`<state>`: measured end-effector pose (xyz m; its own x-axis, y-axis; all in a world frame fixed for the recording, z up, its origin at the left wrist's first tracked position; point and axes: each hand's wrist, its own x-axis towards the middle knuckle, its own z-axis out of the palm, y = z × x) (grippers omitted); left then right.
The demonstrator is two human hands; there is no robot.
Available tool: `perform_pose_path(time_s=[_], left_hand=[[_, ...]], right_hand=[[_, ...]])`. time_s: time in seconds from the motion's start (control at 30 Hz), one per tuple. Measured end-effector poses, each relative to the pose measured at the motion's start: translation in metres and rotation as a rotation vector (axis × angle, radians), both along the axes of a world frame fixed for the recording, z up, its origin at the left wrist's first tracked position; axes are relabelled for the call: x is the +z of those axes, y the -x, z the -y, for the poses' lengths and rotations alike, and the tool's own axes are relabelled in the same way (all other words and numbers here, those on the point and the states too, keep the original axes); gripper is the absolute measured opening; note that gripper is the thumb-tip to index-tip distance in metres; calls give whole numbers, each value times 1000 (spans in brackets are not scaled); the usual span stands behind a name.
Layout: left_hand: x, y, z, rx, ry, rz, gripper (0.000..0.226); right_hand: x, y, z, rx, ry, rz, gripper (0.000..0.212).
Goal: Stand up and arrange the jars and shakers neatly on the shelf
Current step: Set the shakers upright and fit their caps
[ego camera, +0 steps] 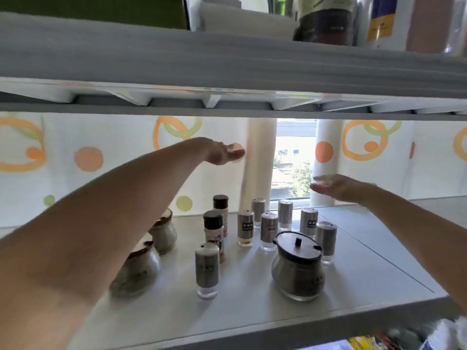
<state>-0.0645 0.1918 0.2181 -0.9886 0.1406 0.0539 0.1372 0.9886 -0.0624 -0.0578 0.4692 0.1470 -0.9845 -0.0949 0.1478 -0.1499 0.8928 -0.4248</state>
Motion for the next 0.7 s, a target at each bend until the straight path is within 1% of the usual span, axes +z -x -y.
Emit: perform_pose_path(time_s=[0.07, 0.17, 0.3, 0.4, 0.53, 0.7], left_hand=[[2, -15, 33, 68, -1, 6, 71], [-2, -38, 77, 143, 5, 28, 71], [-16, -64, 123, 170, 44, 49, 67], [-28, -80, 145, 191, 63, 70, 62], [-44, -97, 159, 197, 15, 83, 66], [-63, -111, 151, 165, -54, 89, 69]], right_hand=[[11, -9, 29, 60, 49, -25, 59], [22, -24, 81, 151, 2, -50, 60], [26, -39, 151, 280, 16, -37, 62], [22, -50, 191, 325, 7, -12, 63], [12, -65, 213, 339, -13, 17, 62], [2, -87, 200, 274, 1, 41, 63]])
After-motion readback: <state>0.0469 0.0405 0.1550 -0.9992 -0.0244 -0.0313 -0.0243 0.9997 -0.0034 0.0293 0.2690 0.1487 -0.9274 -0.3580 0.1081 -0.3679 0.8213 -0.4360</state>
